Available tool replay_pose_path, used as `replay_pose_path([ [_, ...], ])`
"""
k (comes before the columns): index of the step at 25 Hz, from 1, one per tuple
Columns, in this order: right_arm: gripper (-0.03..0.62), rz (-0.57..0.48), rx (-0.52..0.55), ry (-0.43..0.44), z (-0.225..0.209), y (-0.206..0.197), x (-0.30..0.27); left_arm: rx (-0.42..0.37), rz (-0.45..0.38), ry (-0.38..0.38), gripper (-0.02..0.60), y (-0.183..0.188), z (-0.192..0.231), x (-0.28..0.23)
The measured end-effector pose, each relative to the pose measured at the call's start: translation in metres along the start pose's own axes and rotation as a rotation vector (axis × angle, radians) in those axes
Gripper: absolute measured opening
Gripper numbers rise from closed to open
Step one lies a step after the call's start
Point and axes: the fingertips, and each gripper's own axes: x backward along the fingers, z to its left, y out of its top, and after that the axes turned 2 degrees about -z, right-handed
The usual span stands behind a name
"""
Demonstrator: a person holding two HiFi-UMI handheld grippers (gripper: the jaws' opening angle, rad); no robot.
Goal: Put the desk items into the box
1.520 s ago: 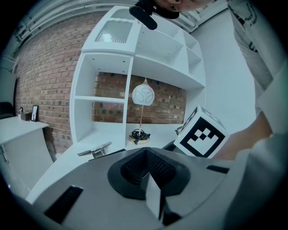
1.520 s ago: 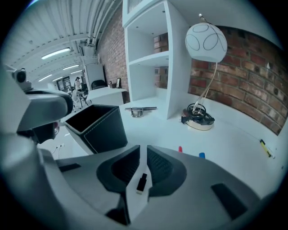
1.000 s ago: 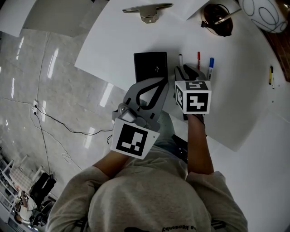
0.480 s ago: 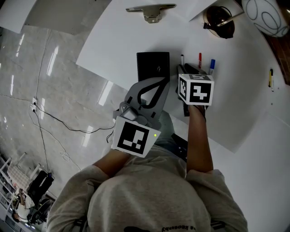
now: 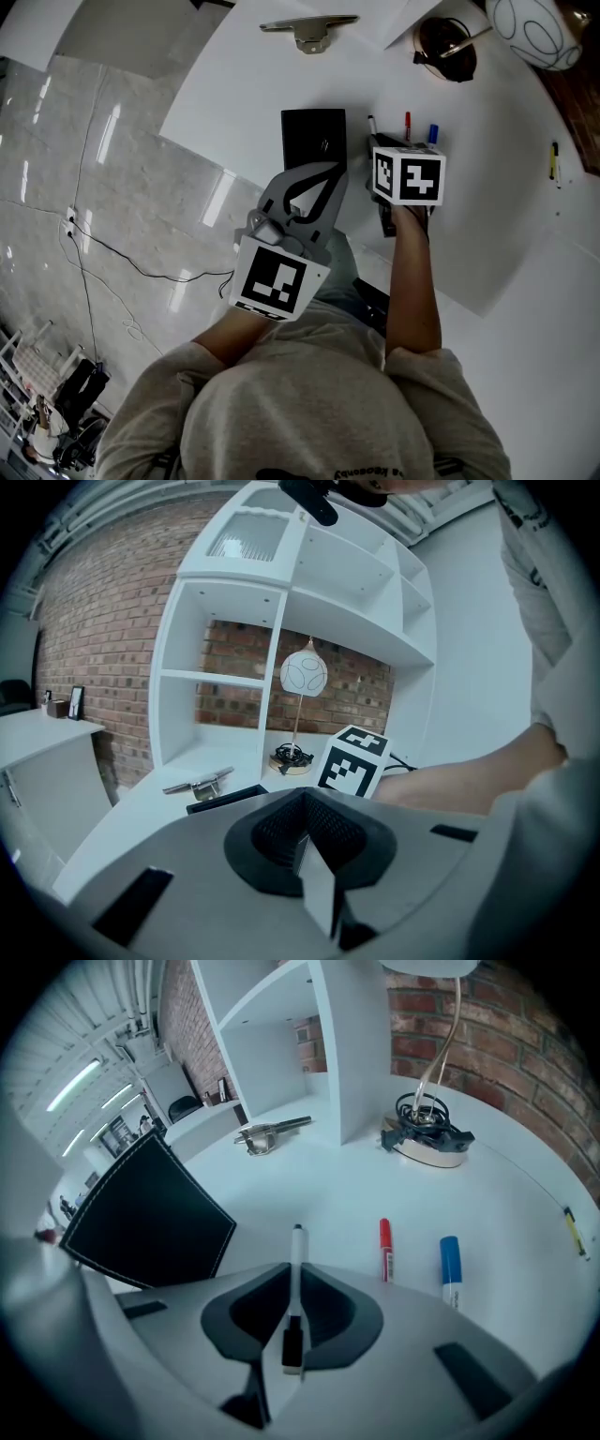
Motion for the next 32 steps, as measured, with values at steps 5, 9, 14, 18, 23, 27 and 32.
replay_pose_path([
  [5, 0.048, -0.016, -0.013, -0.01, 0.0, -0.001, 0.002, 0.008, -0.001, -0.007, 0.003, 0.004, -0.002, 0.005],
  [9, 0.048, -0.05, -0.051, -0.004, 0.001, -0.002, 0.01, -0.004, -0.004, -0.009, 0.003, 0.008, -0.005, 0.008],
  [14, 0.048, -0.119, -0.058, -0.016, 0.005, 0.004, 0.031, 0.004, -0.011, -0.027, 0.003, 0.015, -0.01, 0.01],
  [18, 0.048, -0.183, -0.063, -0.029, 0.01, 0.009, 0.048, 0.0, -0.02, -0.031, 0.003, 0.021, -0.013, 0.014],
  [23, 0.048, -0.247, -0.078, -0.044, 0.013, 0.013, 0.067, -0.026, -0.028, -0.016, 0.003, 0.026, -0.015, 0.02],
  [27, 0.048, -0.302, -0.08, -0.046, 0.016, 0.022, 0.08, -0.039, -0.024, -0.008, 0.003, 0.025, -0.017, 0.024],
  [32, 0.046, -0.371, -0.074, -0.064, 0.021, 0.031, 0.103, -0.082, -0.039, -0.006, 0.003, 0.036, -0.023, 0.032],
])
